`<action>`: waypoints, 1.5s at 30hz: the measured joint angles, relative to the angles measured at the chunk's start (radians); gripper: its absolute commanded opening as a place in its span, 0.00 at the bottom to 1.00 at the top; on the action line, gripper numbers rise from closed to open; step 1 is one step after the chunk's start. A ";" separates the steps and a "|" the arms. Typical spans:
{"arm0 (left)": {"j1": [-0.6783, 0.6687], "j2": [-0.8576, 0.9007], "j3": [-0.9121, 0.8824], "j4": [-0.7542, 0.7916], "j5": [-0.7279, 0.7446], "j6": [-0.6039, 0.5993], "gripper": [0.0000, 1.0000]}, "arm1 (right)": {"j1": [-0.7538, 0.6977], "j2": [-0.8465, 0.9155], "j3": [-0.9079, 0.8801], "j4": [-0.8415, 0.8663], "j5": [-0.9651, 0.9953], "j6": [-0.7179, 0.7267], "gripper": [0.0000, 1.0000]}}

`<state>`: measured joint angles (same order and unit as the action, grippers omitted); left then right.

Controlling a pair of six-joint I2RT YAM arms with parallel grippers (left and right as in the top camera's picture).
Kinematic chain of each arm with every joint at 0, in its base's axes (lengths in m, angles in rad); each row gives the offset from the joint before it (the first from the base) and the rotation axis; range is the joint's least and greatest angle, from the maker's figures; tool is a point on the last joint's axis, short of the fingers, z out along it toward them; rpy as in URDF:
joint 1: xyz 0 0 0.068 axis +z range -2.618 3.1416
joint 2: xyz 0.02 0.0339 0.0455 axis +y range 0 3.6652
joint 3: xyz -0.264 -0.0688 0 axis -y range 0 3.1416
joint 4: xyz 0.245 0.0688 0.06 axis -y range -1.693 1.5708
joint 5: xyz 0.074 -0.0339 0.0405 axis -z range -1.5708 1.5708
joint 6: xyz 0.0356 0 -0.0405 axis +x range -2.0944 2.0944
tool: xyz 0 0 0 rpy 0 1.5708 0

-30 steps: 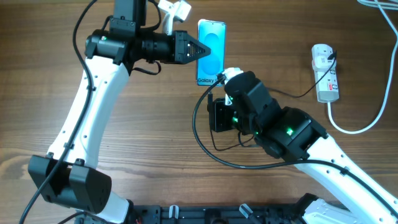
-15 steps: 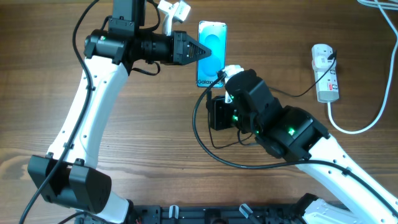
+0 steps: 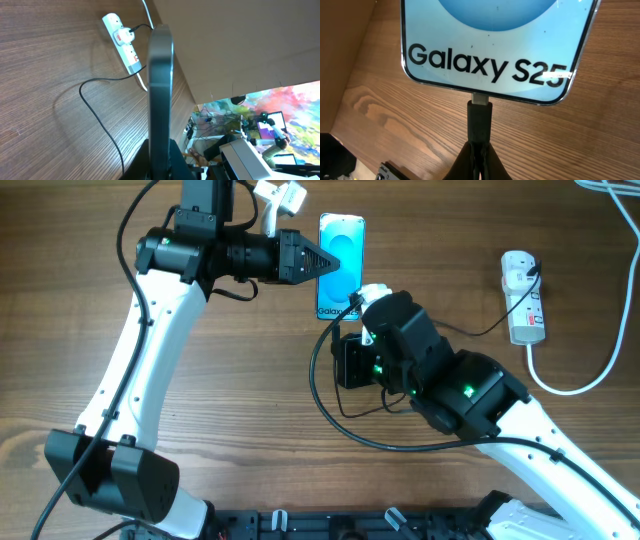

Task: Plug charger to phone and switch on socket
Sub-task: 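Push the plug upward into the phone's bottom port with the right gripper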

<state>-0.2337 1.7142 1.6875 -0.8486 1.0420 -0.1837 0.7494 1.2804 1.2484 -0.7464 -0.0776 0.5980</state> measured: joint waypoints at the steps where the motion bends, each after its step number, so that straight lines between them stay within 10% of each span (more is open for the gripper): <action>1: 0.000 0.000 0.000 0.000 0.000 0.000 0.04 | 0.000 0.000 0.000 0.000 0.000 0.000 0.05; 45: 0.000 0.000 0.000 0.002 -0.005 0.007 0.04 | 0.000 0.000 0.000 0.010 0.008 -0.015 0.04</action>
<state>-0.2333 1.7142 1.6875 -0.8467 1.0370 -0.1768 0.7494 1.2804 1.2484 -0.7364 -0.0696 0.5827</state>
